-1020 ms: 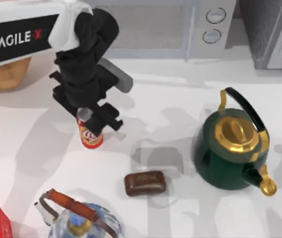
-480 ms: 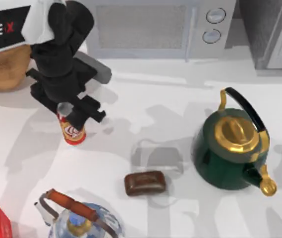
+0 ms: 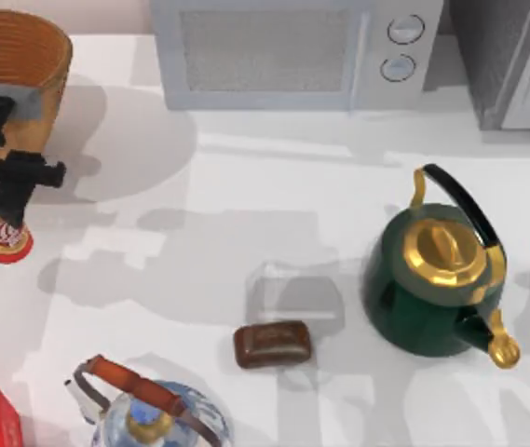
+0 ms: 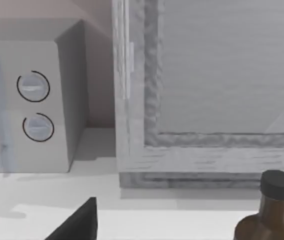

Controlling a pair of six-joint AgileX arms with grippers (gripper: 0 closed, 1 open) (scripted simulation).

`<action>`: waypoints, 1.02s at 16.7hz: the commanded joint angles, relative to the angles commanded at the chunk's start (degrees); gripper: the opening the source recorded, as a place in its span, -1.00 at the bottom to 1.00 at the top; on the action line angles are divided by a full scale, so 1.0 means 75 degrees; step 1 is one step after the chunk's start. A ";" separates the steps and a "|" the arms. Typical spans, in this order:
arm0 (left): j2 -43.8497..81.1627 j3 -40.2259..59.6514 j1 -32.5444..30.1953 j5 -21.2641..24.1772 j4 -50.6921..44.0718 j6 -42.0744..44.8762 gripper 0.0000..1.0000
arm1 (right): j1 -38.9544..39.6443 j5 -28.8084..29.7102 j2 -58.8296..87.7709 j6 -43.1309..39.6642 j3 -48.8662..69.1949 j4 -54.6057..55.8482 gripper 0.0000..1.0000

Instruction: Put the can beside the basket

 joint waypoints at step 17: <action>0.0511 -0.0392 0.0777 -0.0019 0.0696 -0.0542 -1.00 | 0.0000 0.0000 0.0000 0.0000 0.0000 0.0000 1.00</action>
